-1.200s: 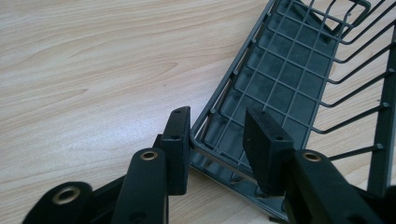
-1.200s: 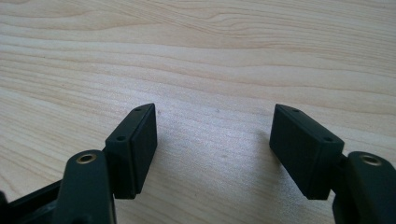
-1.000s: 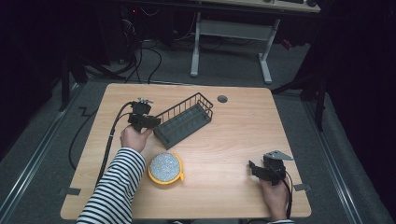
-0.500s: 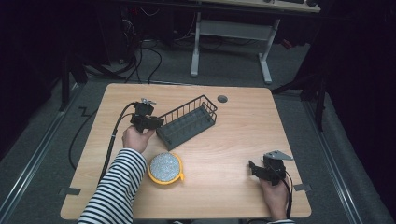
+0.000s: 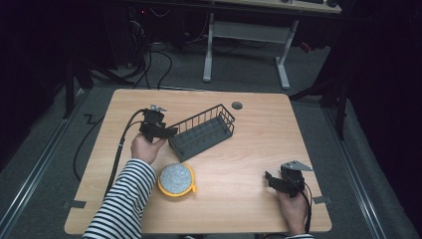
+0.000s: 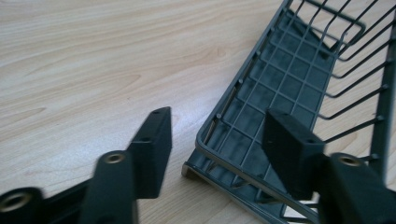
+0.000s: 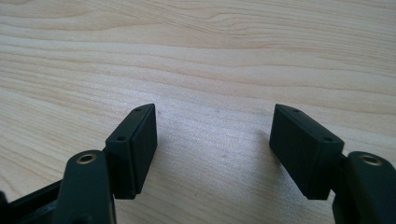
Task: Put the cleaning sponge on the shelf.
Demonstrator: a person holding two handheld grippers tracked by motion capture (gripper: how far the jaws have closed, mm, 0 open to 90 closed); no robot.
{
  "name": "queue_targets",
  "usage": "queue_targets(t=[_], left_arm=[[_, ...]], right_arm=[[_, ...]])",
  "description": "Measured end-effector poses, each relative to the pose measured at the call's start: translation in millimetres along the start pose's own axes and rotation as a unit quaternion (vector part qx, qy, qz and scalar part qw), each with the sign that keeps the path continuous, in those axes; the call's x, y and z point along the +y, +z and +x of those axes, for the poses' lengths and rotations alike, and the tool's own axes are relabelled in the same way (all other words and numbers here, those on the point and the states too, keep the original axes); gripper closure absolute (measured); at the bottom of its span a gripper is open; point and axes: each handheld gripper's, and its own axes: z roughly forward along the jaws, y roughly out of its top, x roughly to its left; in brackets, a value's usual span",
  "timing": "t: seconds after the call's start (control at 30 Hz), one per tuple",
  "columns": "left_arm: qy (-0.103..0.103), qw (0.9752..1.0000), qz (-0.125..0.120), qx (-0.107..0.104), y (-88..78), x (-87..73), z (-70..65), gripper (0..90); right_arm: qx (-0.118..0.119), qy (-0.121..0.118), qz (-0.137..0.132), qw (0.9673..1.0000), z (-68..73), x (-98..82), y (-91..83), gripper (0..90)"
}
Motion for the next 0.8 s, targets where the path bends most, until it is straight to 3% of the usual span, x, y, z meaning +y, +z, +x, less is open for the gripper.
queue_targets(t=[0.17, 0.47, 0.6, 0.8], left_arm=[[-0.007, 0.9998, -0.021, 0.0, -15.9, -4.6, 4.1, 36.2], [-0.025, 0.9983, -0.053, 0.004, -47.4, -29.4, 15.1, 34.4], [-0.024, 0.9983, -0.053, 0.009, -56.3, -41.3, 17.2, 33.0], [-0.032, 0.9983, -0.049, -0.001, -63.6, -62.6, 17.1, 30.4]], right_arm=[[0.0, 0.0, 0.0, 1.0, 0.0, 0.0, 0.0, 32.1], [0.0, 0.0, 0.0, 1.0, -0.2, 0.0, 0.0, 32.1], [0.0, 0.0, 0.0, 1.0, -0.2, 0.0, 0.0, 32.1], [0.0, 0.0, 0.0, 1.0, -0.2, 0.0, 0.0, 32.1]])
